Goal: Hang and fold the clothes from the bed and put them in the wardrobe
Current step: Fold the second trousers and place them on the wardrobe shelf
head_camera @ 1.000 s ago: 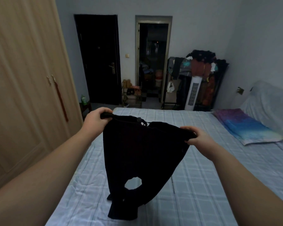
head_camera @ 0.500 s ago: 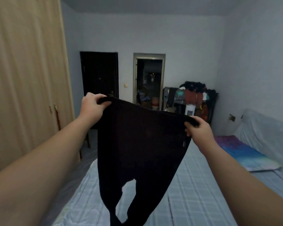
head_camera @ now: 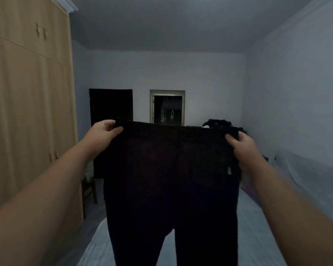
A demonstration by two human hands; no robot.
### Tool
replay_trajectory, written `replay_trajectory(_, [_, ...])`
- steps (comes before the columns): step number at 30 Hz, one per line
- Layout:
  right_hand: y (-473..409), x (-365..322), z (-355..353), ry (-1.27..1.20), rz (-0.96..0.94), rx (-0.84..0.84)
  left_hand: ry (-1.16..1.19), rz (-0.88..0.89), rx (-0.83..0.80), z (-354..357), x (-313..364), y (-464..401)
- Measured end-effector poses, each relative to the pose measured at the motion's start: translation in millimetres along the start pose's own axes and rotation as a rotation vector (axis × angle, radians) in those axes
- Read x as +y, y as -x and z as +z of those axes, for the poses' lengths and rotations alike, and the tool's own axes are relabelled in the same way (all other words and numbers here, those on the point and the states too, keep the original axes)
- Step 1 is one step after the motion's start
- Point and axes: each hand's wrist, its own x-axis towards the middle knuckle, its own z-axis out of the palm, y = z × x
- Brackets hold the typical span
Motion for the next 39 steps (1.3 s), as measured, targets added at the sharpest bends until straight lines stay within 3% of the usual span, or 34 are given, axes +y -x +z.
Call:
replay_trajectory(3, [-7,8,-6,0.122,0.063,-0.063,-0.04,-0.133,-0.107,-7,-10,0])
replay_trajectory(9, [-8,25,-8,0.18,0.2,-0.1,0.285,-0.414,-0.285,8,-30,14])
replay_trajectory(15, [1,56,-6,0.315,0.519,-0.095,0.276,-0.76,-0.288,30,-55,33])
replay_trajectory(20, [7,85,15,0.194,0.657,-0.002,0.344,-0.896,-0.206,60,-64,43])
replay_trajectory(22, [12,94,25,0.147,0.636,0.03,0.392,-0.882,-0.157,74,-62,47])
replay_trajectory(29, [56,113,70,-0.08,0.445,-0.031,0.525,-0.572,-0.127,121,-62,70])
replay_trajectory(35, [94,145,85,-0.095,0.386,0.005,0.644,-0.502,-0.037,151,-68,116])
replay_trajectory(39, [129,157,98,-0.151,0.383,-0.029,0.592,-0.462,-0.033,176,-78,145])
